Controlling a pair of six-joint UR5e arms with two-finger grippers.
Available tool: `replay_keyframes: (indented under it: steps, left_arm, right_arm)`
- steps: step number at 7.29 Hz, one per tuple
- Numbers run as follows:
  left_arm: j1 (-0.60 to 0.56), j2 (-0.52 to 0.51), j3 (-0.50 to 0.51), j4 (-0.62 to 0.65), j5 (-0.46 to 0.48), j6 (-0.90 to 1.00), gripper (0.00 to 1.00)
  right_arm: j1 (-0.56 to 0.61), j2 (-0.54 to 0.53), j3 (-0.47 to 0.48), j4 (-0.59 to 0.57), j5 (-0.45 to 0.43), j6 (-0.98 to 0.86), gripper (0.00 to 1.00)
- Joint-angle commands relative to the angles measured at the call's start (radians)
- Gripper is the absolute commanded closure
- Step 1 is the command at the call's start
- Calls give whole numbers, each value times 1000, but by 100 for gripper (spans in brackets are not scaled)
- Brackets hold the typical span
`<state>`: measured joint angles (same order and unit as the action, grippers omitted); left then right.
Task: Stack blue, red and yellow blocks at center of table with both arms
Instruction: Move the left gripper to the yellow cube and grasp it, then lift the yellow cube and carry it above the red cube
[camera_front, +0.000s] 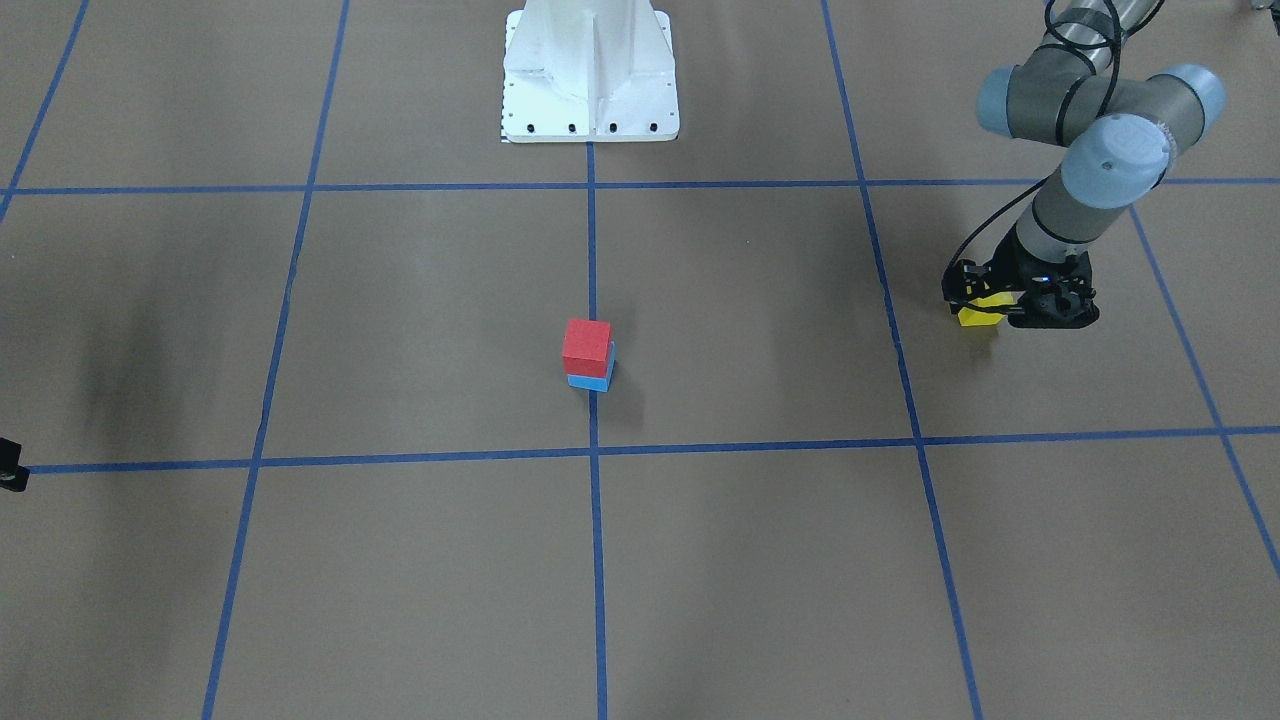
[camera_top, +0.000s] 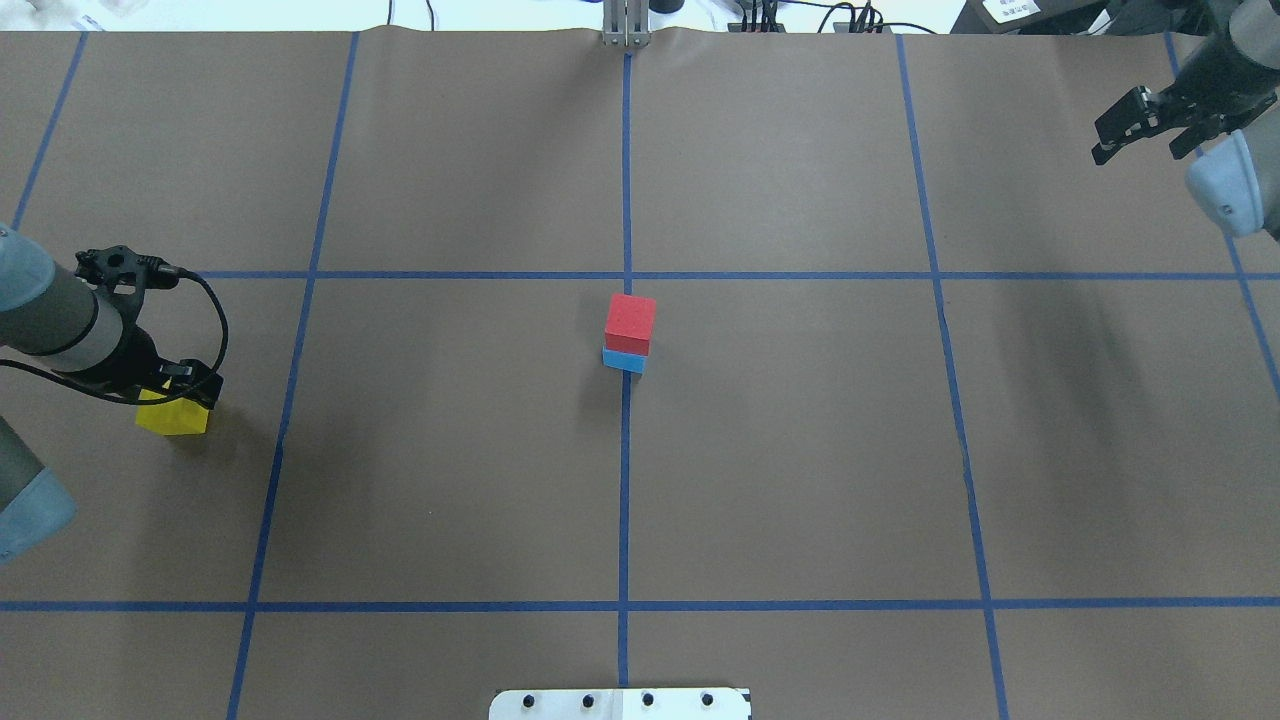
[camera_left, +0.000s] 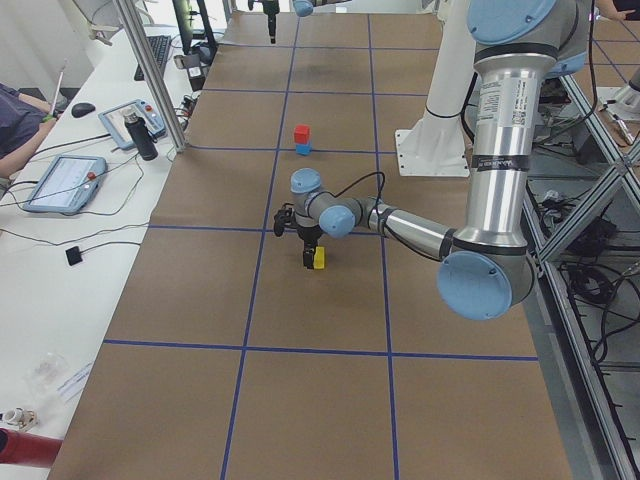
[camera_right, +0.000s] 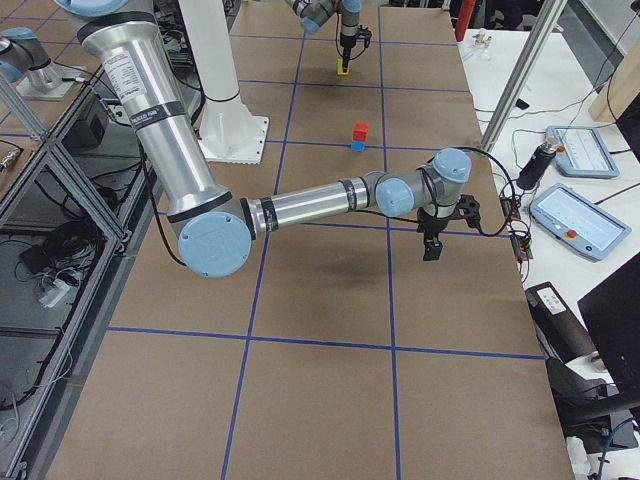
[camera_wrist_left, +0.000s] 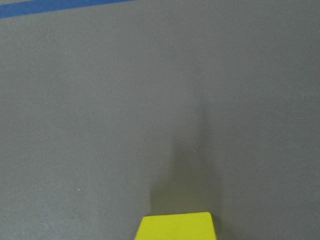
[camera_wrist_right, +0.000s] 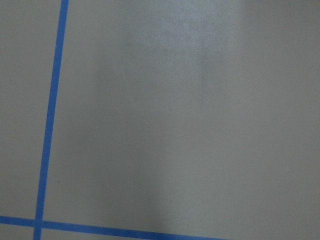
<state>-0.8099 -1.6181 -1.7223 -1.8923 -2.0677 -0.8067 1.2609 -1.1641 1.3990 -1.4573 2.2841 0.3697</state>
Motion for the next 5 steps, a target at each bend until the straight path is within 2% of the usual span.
replay_keyframes:
  steps: [1, 2, 4, 5]
  left_arm:
    - [-5, 1, -11, -13, -3, -2, 66]
    - [-8, 15, -28, -10, -12, -2, 100]
    - [-53, 29, -75, 7, -31, -19, 100]
    - [-108, 20, -118, 77, -78, -10, 100]
  right_arm:
    - [0, 0, 0, 0, 0, 0, 1]
    - [0, 0, 0, 0, 0, 0, 1]
    - [0, 1, 0, 0, 0, 0, 1]
    - [0, 4, 0, 0, 0, 2, 1]
